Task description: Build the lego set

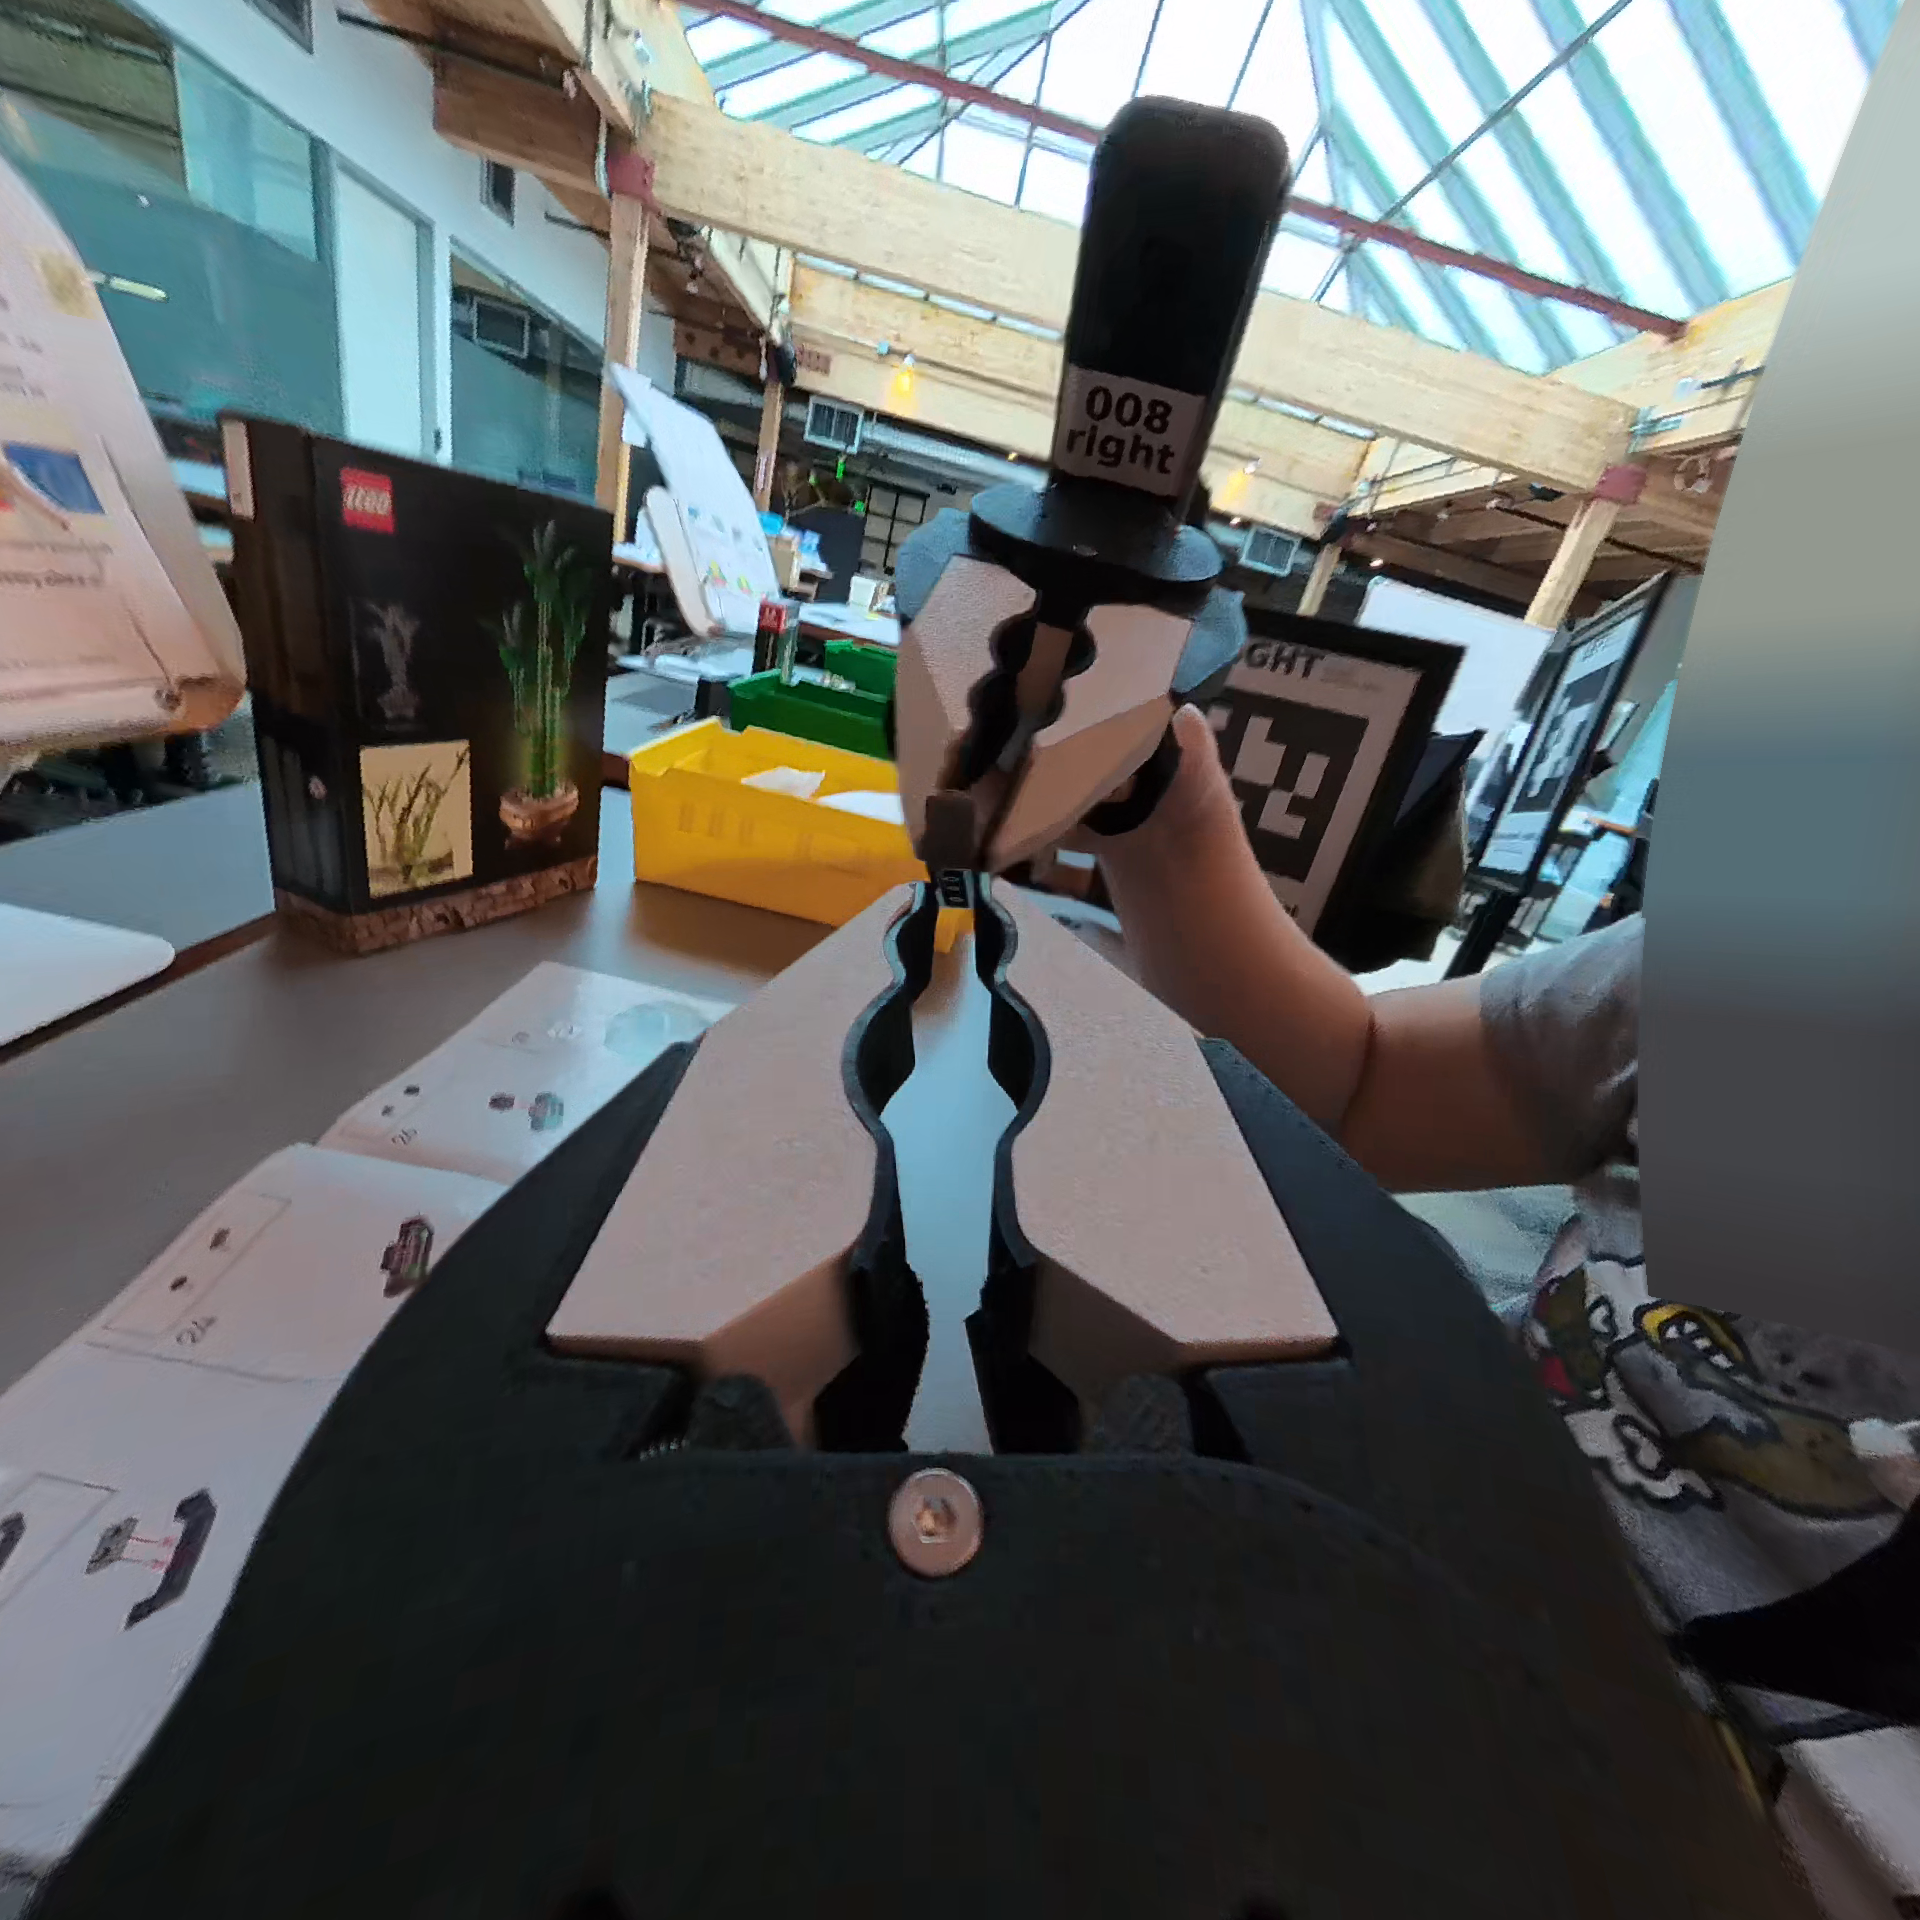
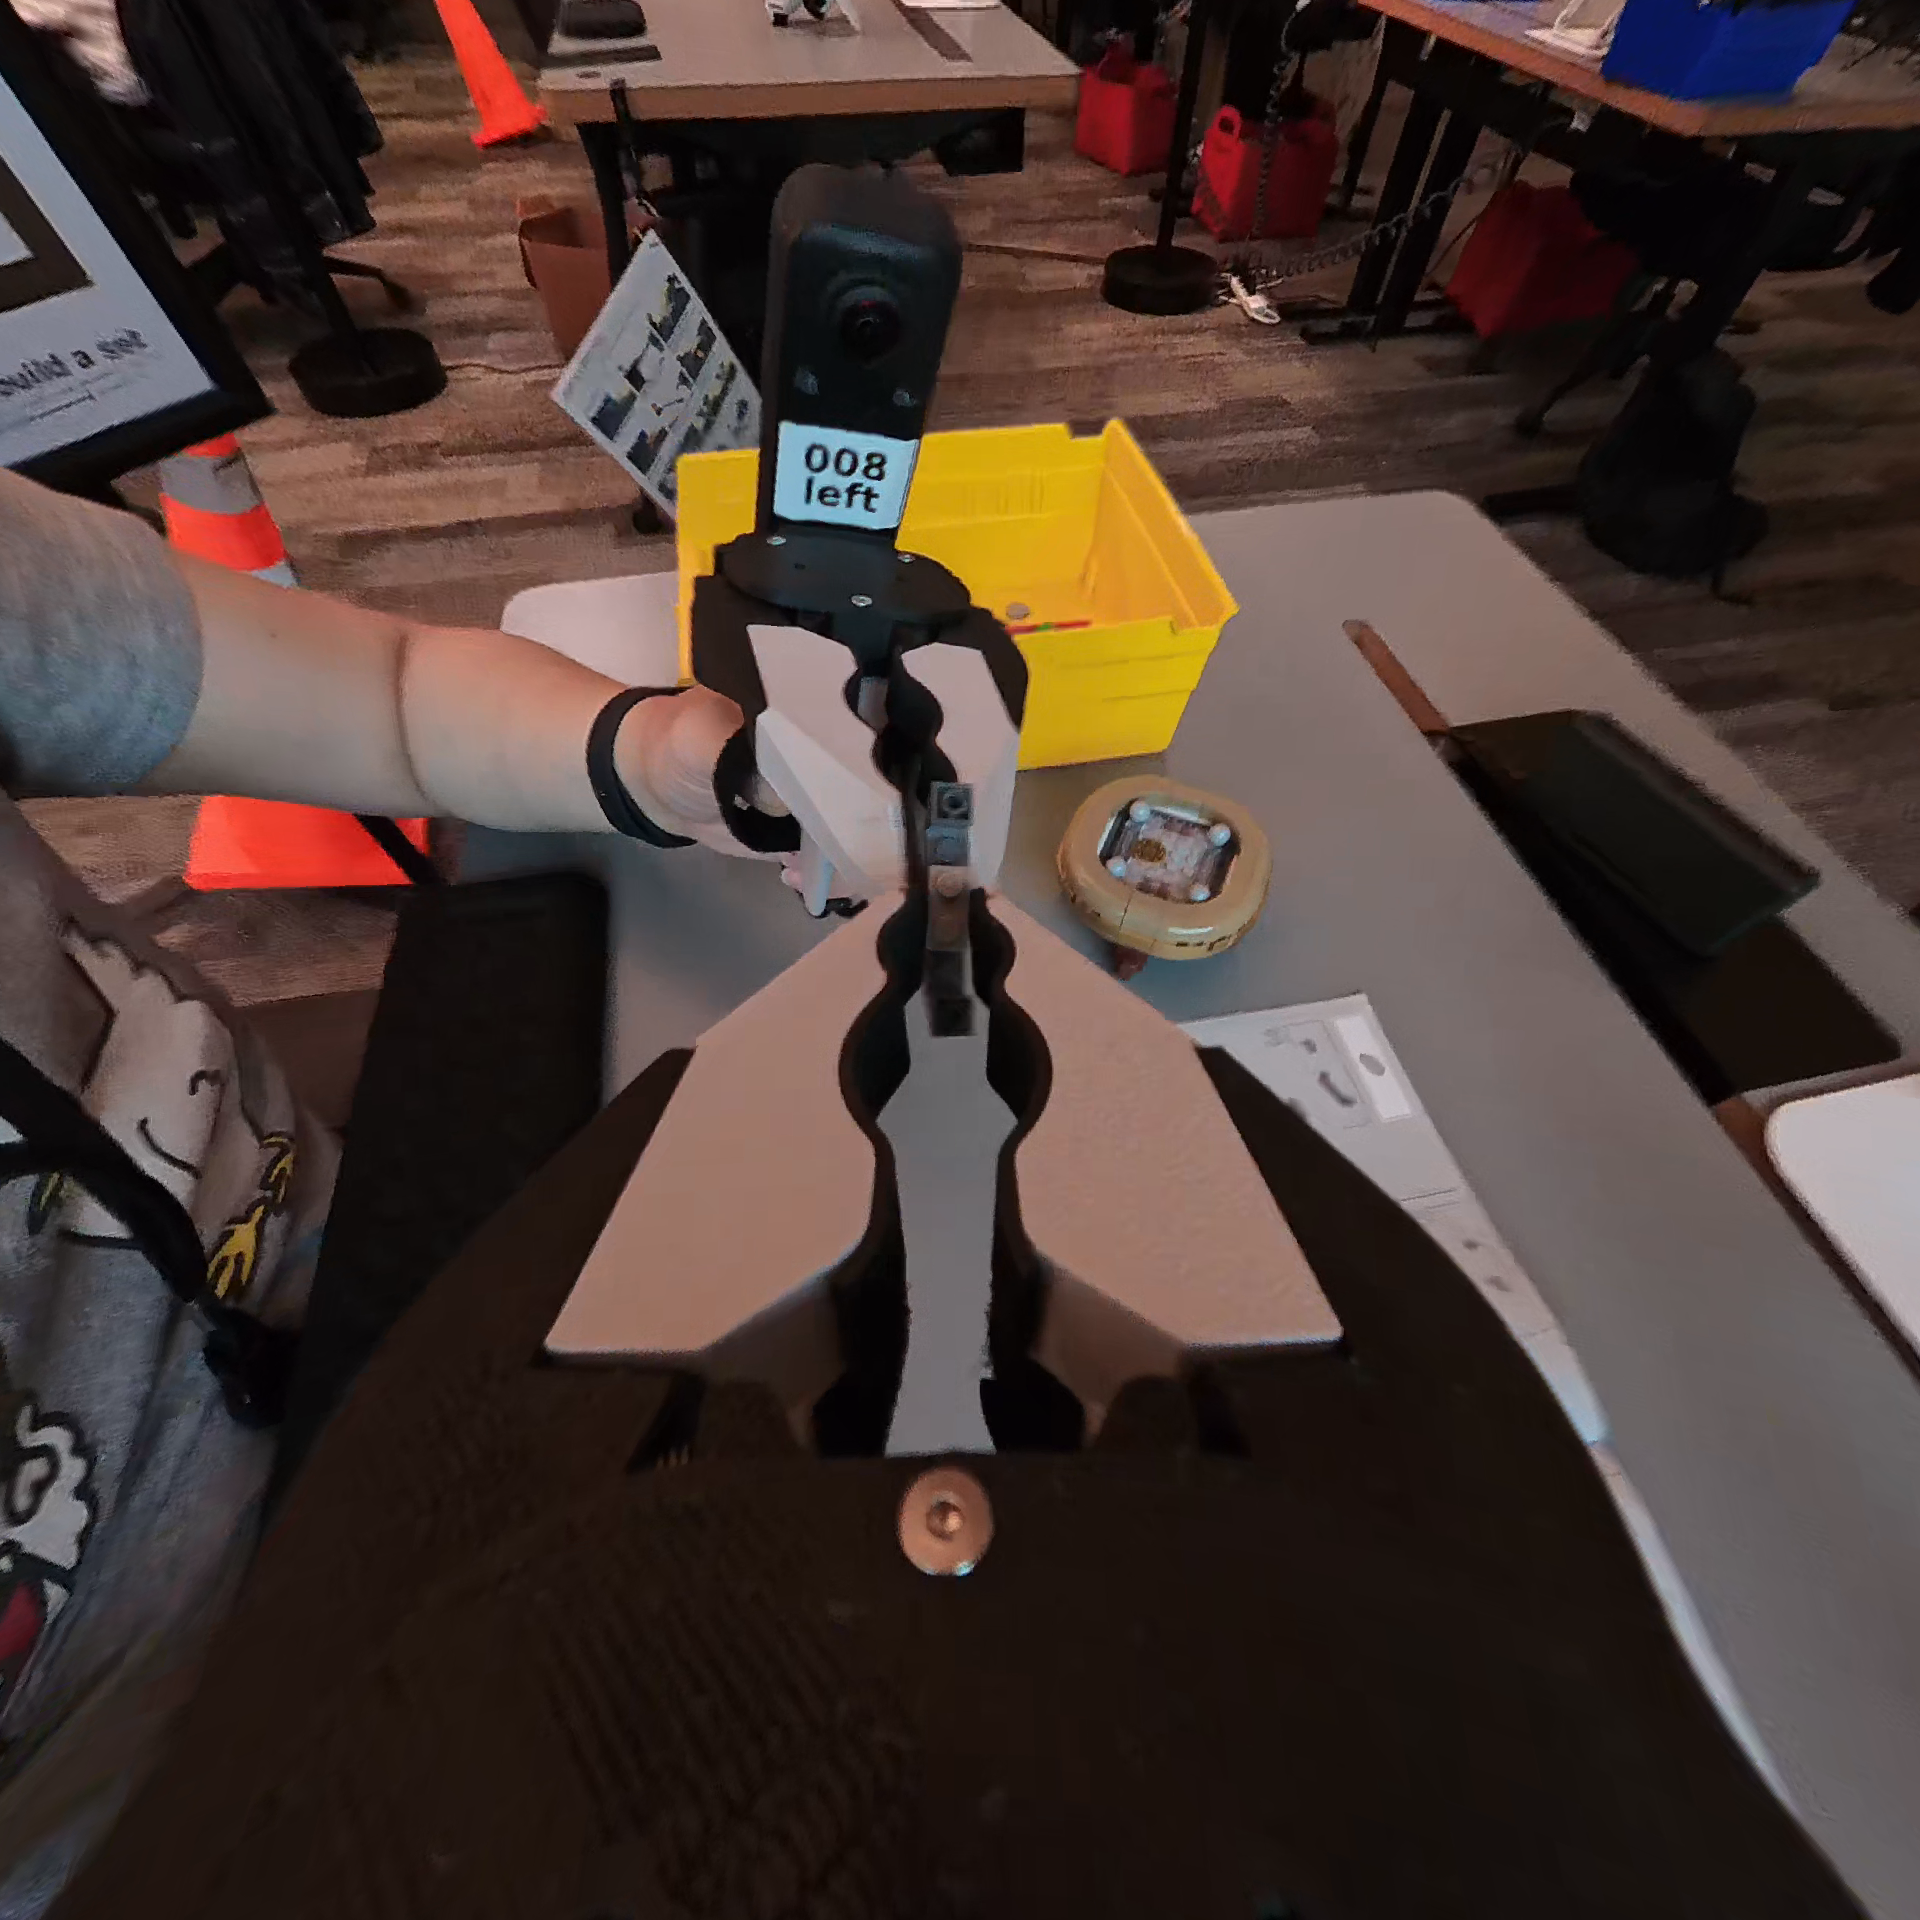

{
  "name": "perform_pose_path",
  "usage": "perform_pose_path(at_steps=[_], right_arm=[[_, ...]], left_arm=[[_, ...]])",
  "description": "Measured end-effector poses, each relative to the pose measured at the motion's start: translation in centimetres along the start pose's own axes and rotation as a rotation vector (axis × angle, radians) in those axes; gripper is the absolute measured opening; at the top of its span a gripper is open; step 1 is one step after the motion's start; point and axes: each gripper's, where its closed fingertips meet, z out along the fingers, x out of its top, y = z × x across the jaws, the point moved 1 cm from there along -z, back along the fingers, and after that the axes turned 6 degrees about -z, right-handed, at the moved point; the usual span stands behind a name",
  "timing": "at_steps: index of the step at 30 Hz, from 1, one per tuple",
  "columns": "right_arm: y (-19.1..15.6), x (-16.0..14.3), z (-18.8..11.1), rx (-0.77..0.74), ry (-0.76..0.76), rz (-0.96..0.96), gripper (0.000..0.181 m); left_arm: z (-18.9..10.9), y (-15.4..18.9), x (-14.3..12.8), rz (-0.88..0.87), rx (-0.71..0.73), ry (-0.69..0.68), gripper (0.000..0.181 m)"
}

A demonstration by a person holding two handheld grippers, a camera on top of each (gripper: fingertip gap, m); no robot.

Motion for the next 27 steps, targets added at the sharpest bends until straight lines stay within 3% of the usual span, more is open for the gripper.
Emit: perform_pose_path(at_steps=[8,27], right_arm=[[-1.3,3.9,0.1,0.077,-0.009,-0.031,0.006],[-1.8,3.5,-0.8,0.082,0.02,-0.009,0.008]], left_arm=[[-1.0,2.4,2.9,0.073,-0.012,0.039,0.005],[-0.4,3.3,2.6,0.076,-0.048,0.047,0.005]])
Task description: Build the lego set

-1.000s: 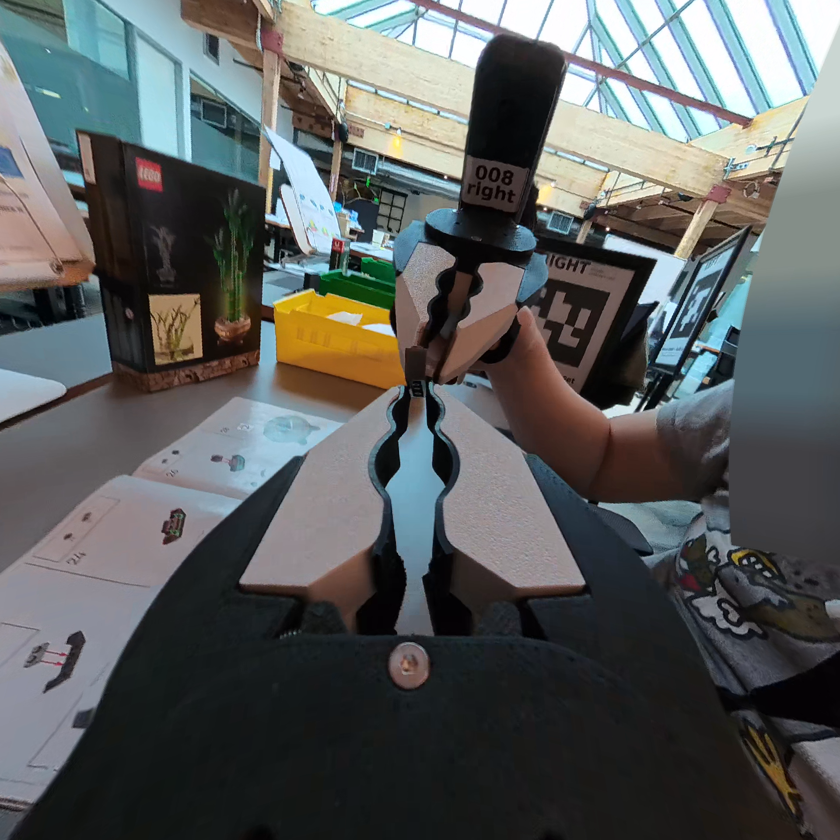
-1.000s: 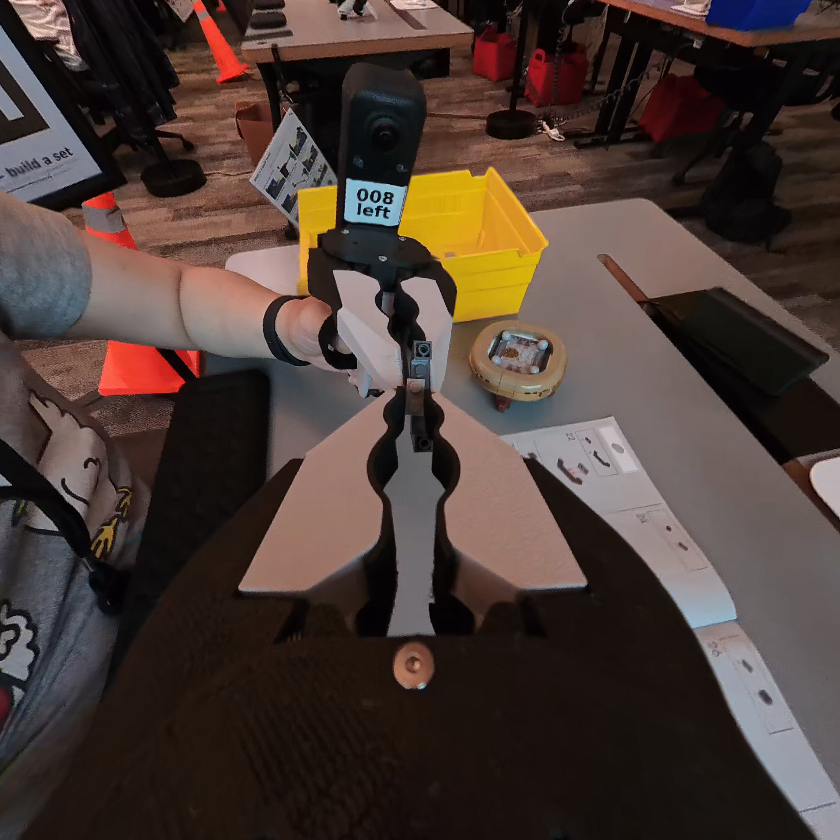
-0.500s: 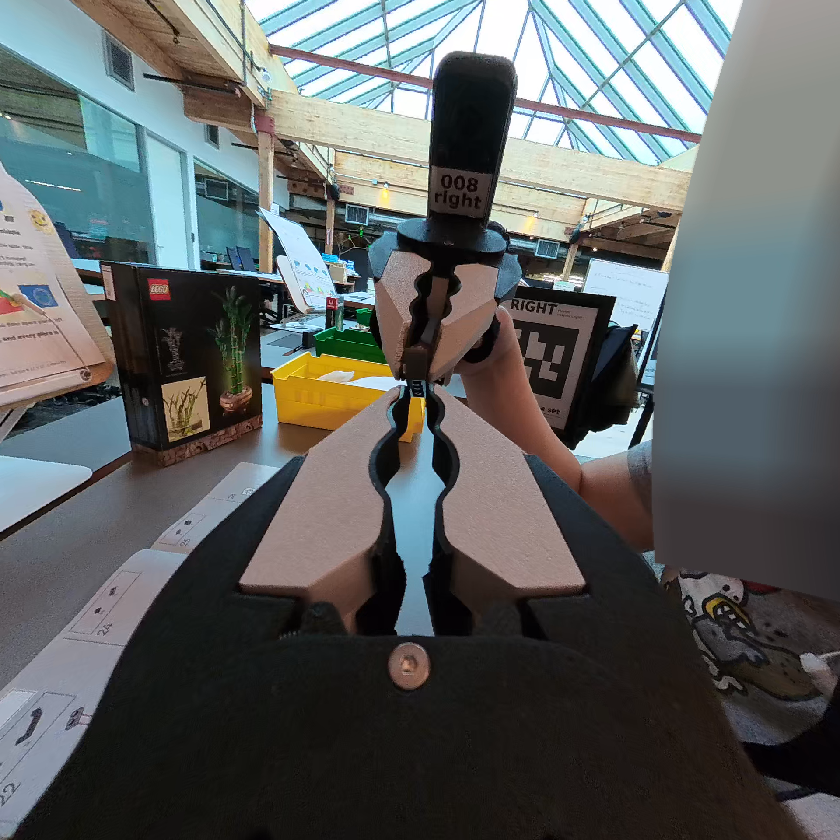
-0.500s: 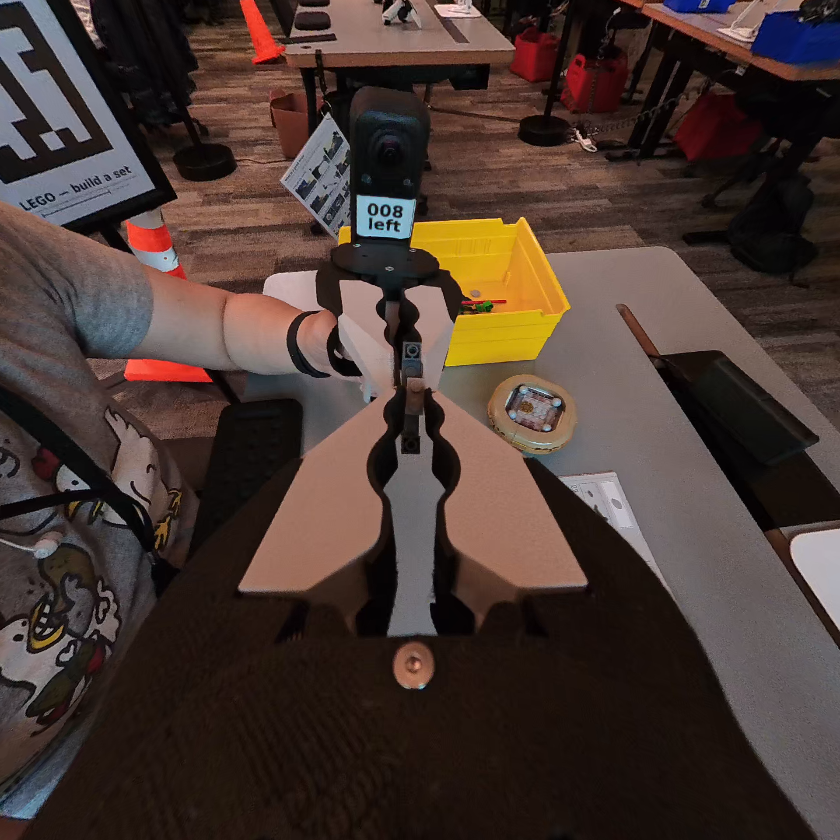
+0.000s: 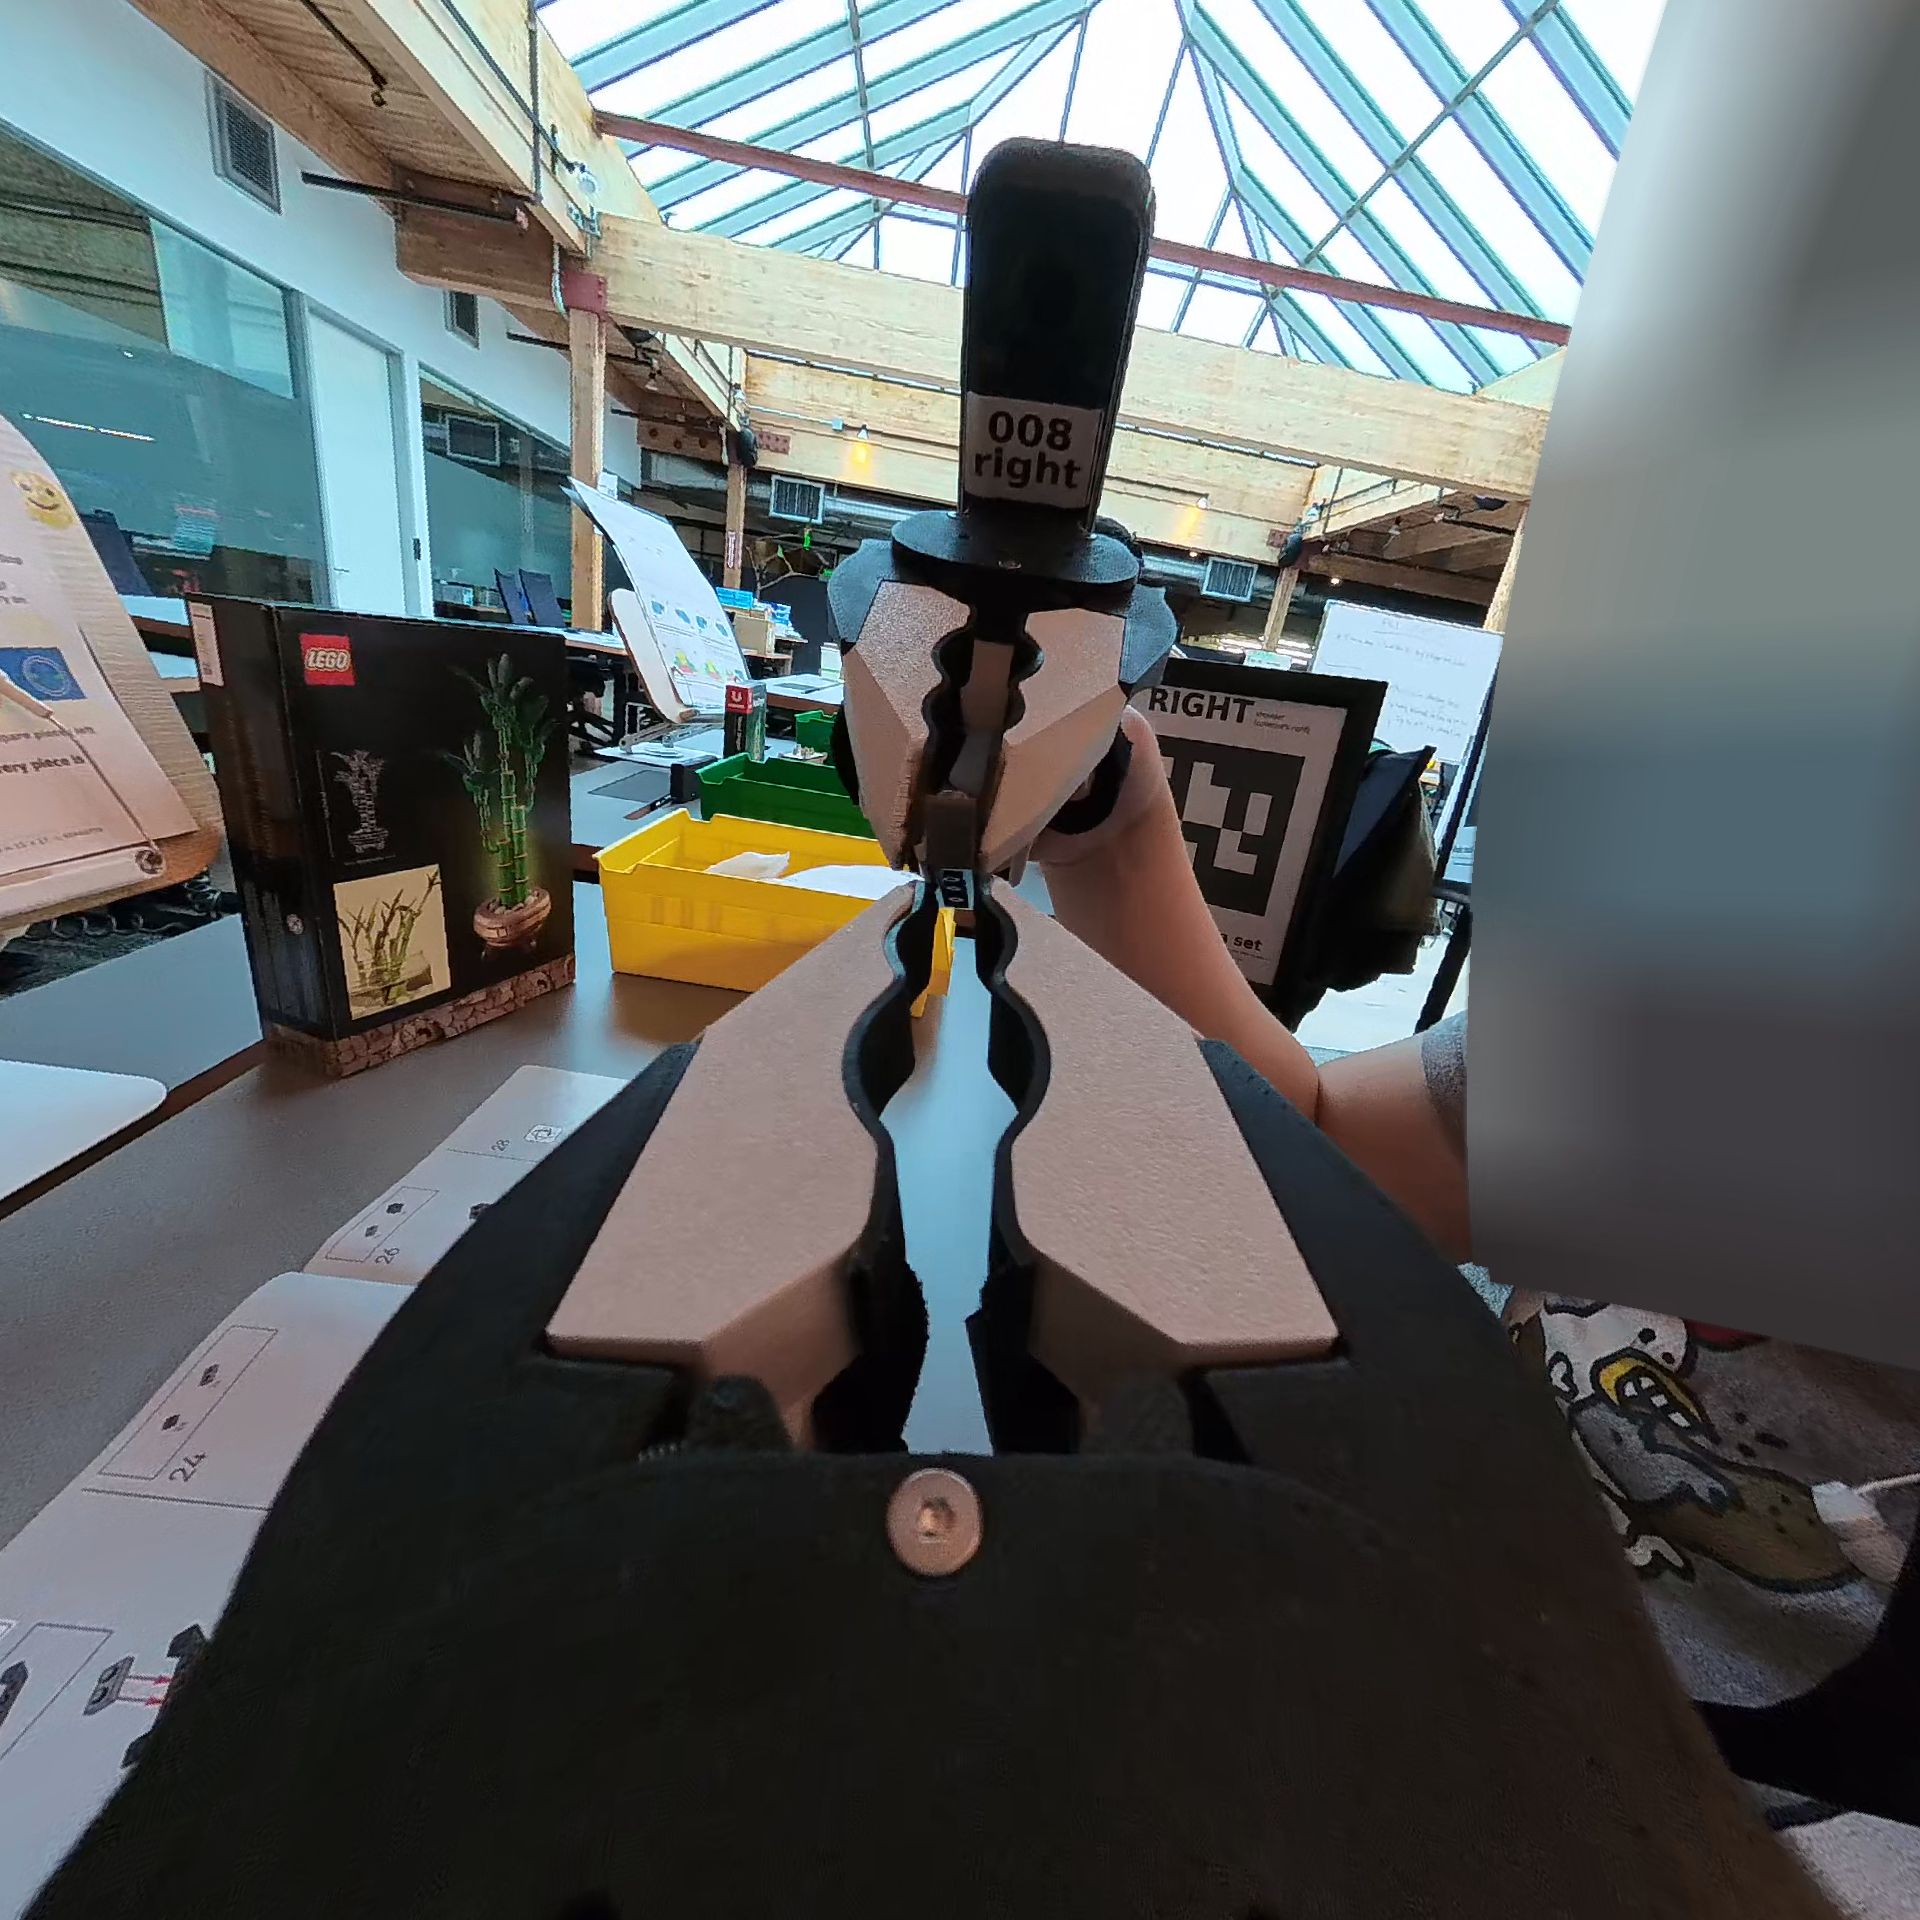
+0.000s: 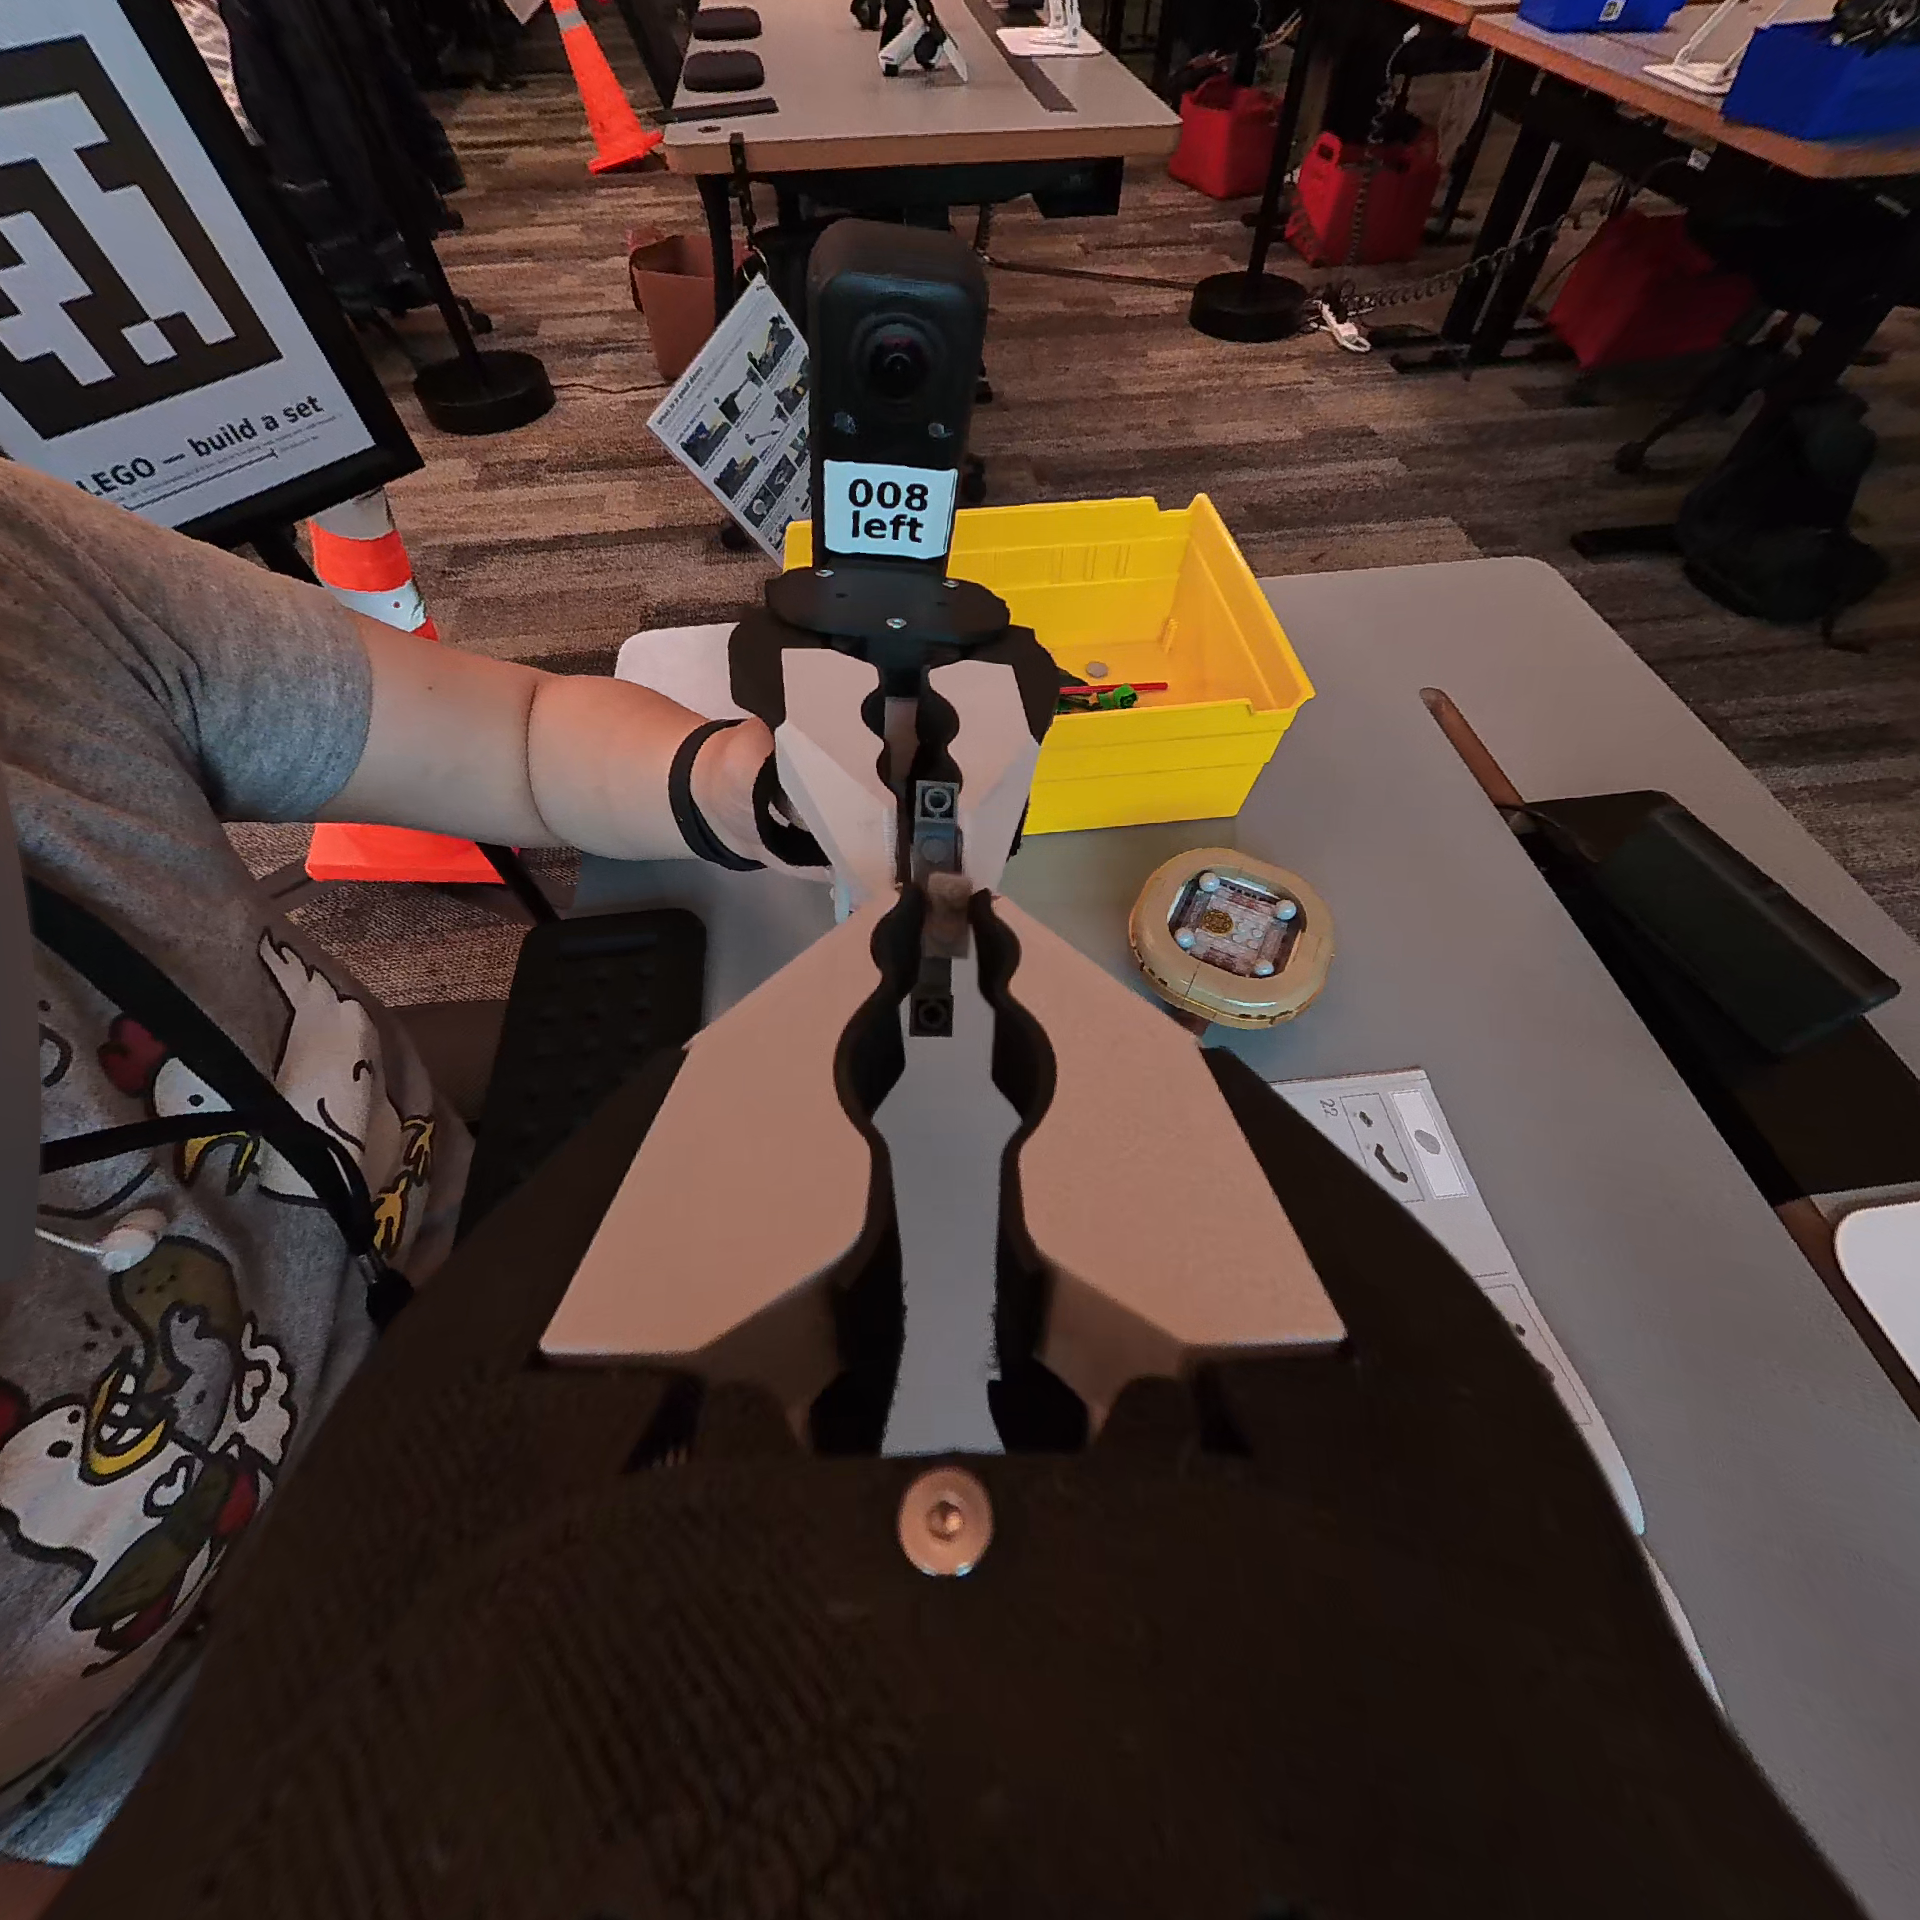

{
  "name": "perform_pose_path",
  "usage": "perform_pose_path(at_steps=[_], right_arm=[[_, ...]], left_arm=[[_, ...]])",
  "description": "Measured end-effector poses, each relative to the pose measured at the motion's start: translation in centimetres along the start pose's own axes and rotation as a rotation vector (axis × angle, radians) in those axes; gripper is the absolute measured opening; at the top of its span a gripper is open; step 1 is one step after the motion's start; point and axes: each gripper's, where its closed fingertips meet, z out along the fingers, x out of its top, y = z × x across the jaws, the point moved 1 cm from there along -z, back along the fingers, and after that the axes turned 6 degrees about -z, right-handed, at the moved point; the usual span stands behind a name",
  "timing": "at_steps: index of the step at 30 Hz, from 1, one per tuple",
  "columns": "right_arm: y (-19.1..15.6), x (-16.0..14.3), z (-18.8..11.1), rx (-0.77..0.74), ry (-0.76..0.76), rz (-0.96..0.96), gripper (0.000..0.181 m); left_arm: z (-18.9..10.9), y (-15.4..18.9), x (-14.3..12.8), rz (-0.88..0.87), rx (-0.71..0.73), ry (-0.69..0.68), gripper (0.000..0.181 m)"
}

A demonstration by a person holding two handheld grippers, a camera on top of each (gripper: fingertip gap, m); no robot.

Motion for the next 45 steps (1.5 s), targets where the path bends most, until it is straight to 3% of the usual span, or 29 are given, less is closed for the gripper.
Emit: perform_pose_path(at_steps=[36,45], right_arm=[[0.1,0.5,-0.1,-0.003,0.053,-0.003,0.011],[0.5,0.5,-0.4,0.028,0.091,0.037,0.005]], left_arm=[[-0.7,-0.2,1.0,0.018,0.015,0.027,0.005],[-0.6,-0.2,0.9,0.016,0.014,0.021,0.005]])
